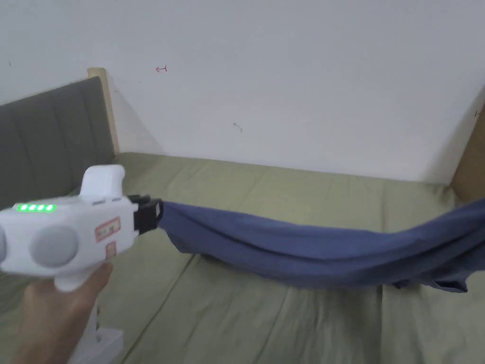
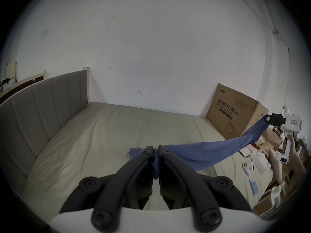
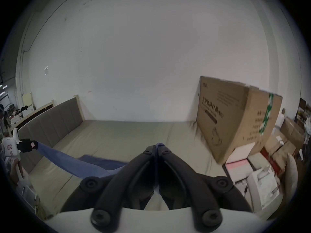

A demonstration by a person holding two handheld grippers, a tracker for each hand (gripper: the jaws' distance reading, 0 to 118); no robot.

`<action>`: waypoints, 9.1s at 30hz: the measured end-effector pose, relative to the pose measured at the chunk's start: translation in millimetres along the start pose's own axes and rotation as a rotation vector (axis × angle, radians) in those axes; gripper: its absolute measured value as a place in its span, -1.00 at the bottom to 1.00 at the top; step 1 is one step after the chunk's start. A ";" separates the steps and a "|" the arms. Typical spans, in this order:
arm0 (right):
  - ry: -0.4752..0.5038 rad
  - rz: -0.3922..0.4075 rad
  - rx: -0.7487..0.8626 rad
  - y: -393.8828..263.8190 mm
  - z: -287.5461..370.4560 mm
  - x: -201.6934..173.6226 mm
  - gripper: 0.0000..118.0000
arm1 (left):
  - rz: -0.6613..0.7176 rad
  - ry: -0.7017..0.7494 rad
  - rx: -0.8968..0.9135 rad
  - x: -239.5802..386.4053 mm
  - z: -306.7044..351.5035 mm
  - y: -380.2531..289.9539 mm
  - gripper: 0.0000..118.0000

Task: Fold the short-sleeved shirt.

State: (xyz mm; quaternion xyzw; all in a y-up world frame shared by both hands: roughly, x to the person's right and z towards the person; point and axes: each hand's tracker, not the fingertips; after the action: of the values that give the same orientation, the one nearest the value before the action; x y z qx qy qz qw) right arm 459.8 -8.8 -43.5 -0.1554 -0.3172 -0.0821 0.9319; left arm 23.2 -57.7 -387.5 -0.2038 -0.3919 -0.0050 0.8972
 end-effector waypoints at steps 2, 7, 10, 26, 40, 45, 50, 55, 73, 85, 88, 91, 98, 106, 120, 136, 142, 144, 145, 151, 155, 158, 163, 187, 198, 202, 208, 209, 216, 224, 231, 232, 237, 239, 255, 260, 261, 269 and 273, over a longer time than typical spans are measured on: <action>0.008 0.000 -0.042 -41.4 30.8 -0.1 -0.96 | 0.068 -0.040 0.000 -9.7 29.3 -38.3 -0.92; 0.005 -0.134 -0.182 -148.4 88.1 2.9 -0.96 | 0.126 -0.020 -0.127 -13.9 77.8 -124.2 -0.92; -0.019 -0.214 -0.296 -204.0 103.7 6.2 -0.96 | 0.196 -0.023 -0.223 -24.6 92.9 -170.5 -0.92; -0.159 -0.195 -0.562 -308.3 107.4 28.1 0.23 | 0.118 0.087 -0.427 -45.9 87.8 -251.6 -0.17; 0.032 0.004 -0.055 -205.4 168.7 -62.3 0.23 | -0.127 0.058 0.121 57.6 191.7 -138.4 0.10; 0.105 -0.035 -0.049 -195.9 158.7 -85.5 -0.62 | -0.117 0.024 0.128 74.9 186.5 -126.7 -0.80; 0.092 0.018 -0.046 -199.5 157.1 -93.6 -1.00 | -0.102 0.016 0.089 72.4 182.0 -135.1 -1.00; 0.077 -0.003 -0.073 -203.4 156.2 -87.7 -1.00 | -0.048 0.039 0.025 42.9 178.1 -143.7 -1.00; 0.023 -0.098 -0.233 -230.3 151.3 -50.9 -1.00 | 0.039 0.011 -0.547 -49.6 52.7 -270.7 -0.09; -0.131 -0.130 -0.282 -235.4 160.4 -21.1 -0.54 | -0.159 0.059 -0.645 -11.8 35.2 -271.8 -0.87; -0.119 -0.155 -0.359 -262.9 142.7 4.7 0.06 | -0.161 0.070 -0.658 -14.4 29.1 -274.7 -0.87; -0.103 -0.183 -0.499 -291.8 112.1 19.1 0.06 | -0.155 0.066 -0.664 -15.1 29.6 -273.7 -0.87; -0.070 -0.274 -0.742 -331.0 58.9 35.5 0.03 | -0.147 0.069 -0.665 -14.2 27.9 -273.5 -0.88; -0.036 -0.209 -0.672 -313.7 76.2 16.1 -0.95 | -0.120 0.063 -0.657 -19.7 34.2 -269.2 -0.88; -0.021 -0.088 -0.492 -188.1 -79.6 25.4 -0.95 | 0.061 -0.007 -0.426 -43.8 -79.9 -131.6 -0.89; -0.104 -0.066 -0.474 -185.8 -180.4 25.4 0.13 | 0.022 0.002 -0.323 -34.6 -156.6 -106.8 0.00; -0.001 -0.010 -0.212 -153.6 -59.1 -6.6 0.13 | -0.078 -0.023 -0.082 10.0 -35.3 -76.0 0.01; 0.030 0.007 -0.149 -152.4 -16.5 -23.7 0.13 | -0.110 -0.007 -0.009 27.3 2.5 -76.9 0.00; 0.030 0.029 -0.123 -156.5 1.2 -30.7 0.13 | -0.117 0.011 0.005 37.5 21.4 -75.7 0.00; 0.042 0.023 -0.109 -180.3 75.9 -62.8 -0.52 | -0.140 0.048 0.071 72.2 93.1 -98.4 -0.55; 0.048 0.027 -0.128 -193.4 96.4 -71.8 -1.00 | -0.099 0.024 0.054 71.8 114.1 -114.0 -1.00; 0.049 0.019 -0.134 -192.8 100.2 -73.6 -1.00 | -0.104 0.036 0.033 67.5 113.9 -117.1 -1.00; 0.060 -0.004 -0.128 -190.3 97.1 -68.8 -1.00 | -0.033 0.036 -0.079 42.6 78.4 -115.9 -1.00; -0.053 -0.153 -0.305 -234.8 58.3 -7.3 -1.00 | 0.068 0.101 -0.591 -22.8 -158.9 -207.8 -0.93; -0.177 -0.253 -0.622 -307.1 -120.3 31.3 0.01 | 0.054 0.099 -0.584 -19.3 -152.6 -209.1 -0.93; -0.172 -0.200 -0.520 -288.5 -95.9 16.7 -0.86 | 0.071 0.081 -0.570 -27.8 -149.0 -210.0 -0.93; -0.231 -0.168 -0.452 -255.2 -71.5 17.6 -0.87 | 0.088 0.031 -0.439 -29.6 -109.5 -176.9 -0.95; -0.215 -0.176 -0.462 -247.0 -65.8 19.2 -0.87 | 0.044 0.022 -0.418 -26.6 -103.3 -169.2 -0.95; -0.220 -0.156 -0.426 -230.7 -13.0 19.7 -0.87 | 0.044 0.001 -0.400 -18.3 -53.8 -154.0 -0.96; -0.241 -0.168 -0.501 -271.0 69.8 15.4 -0.86 | 0.072 -0.029 -0.466 -17.4 44.2 -201.5 -0.96; -0.212 -0.147 -0.518 -302.6 86.9 15.2 -0.67 | 0.111 -0.008 -0.483 -13.1 62.7 -234.4 -0.86; -0.223 -0.129 -0.520 -303.8 87.6 15.0 -0.40 | 0.095 0.001 -0.476 -11.7 64.1 -235.7 -0.59; -0.182 -0.100 -0.454 -287.3 105.2 11.9 0.14 | -0.019 0.031 -0.259 9.8 98.2 -205.2 -0.02; -0.148 -0.105 -0.387 -271.2 115.2 4.4 0.14 | -0.065 0.045 -0.200 23.0 110.3 -185.9 0.01; 0.113 0.050 -0.141 -196.2 142.7 -93.8 -1.00 | -0.099 0.027 0.088 87.9 165.0 -127.7 -1.00; 0.082 0.046 -0.140 -203.7 132.1 -94.6 -1.00 | -0.028 0.002 -0.016 64.7 145.3 -123.2 -1.00; 0.074 0.040 -0.159 -204.7 129.3 -91.9 -1.00 | -0.024 0.004 -0.030 59.9 136.8 -120.6 -1.00; 0.041 -0.060 -0.258 -224.0 108.3 -60.0 -1.00 | 0.090 -0.035 -0.375 -13.8 -26.0 -114.8 -0.12; 0.022 -0.134 -0.300 -236.2 98.2 -40.2 -1.00 | 0.155 0.018 -0.495 -37.1 -118.2 -138.9 -0.08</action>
State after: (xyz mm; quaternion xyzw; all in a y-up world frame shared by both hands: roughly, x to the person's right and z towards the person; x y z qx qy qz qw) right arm 313.3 -194.6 61.5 -0.2704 -0.3007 -0.1922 0.8941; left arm 57.0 -234.3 -435.5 -0.4464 -0.3541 -0.0339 0.8211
